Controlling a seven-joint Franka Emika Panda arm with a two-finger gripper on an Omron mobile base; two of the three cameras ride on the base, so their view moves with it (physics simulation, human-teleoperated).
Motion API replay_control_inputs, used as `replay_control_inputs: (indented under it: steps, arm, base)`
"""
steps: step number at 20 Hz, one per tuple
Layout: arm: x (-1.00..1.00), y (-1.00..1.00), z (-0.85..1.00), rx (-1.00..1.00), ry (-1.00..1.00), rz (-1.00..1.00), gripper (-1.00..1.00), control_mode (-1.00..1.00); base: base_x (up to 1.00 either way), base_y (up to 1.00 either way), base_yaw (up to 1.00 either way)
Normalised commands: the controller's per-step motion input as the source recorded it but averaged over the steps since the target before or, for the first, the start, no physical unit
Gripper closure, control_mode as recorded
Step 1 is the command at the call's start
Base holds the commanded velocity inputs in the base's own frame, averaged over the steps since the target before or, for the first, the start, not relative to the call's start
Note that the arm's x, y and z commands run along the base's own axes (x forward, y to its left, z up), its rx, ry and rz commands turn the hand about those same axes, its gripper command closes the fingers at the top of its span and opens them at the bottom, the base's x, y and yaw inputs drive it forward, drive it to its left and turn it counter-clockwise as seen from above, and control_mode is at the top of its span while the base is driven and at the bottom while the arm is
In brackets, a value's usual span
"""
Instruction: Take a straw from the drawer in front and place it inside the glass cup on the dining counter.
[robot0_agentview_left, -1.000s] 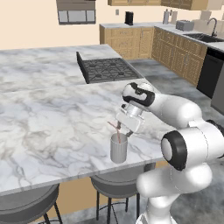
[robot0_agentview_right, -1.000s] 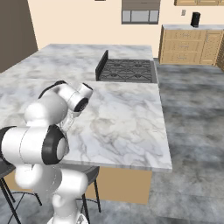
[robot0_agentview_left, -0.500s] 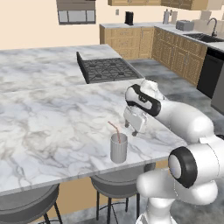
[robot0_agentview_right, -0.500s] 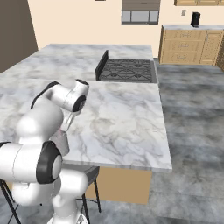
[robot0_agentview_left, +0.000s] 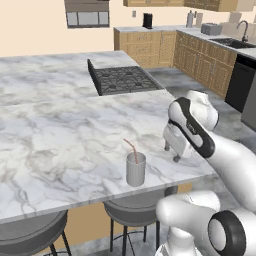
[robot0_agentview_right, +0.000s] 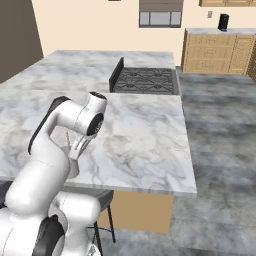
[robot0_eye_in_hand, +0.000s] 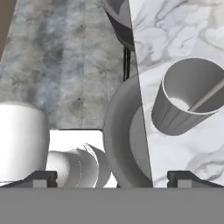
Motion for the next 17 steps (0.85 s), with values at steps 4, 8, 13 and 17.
replay_control_inputs:
  steps: [4, 8, 13, 17]
  arm:
    - [-1.00, -0.37, 0.15, -0.04, 0.00, -0.10, -1.00, -1.00]
    - [-1.00, -0.31, 0.08, -0.08, 0.00, -0.11, -1.00, -1.00]
    - [-0.96, -0.21, 0.00, -0.16, -0.04, -0.11, -1.00, -1.00]
    - [-0.76, -0.14, 0.00, -0.25, -0.10, -0.11, -1.00, -1.00]
  base:
    - [0.00, 0.00, 0.00]
    - [0.00, 0.00, 0.00]
    - [0.00, 0.00, 0.00]
    - [0.00, 0.00, 0.00]
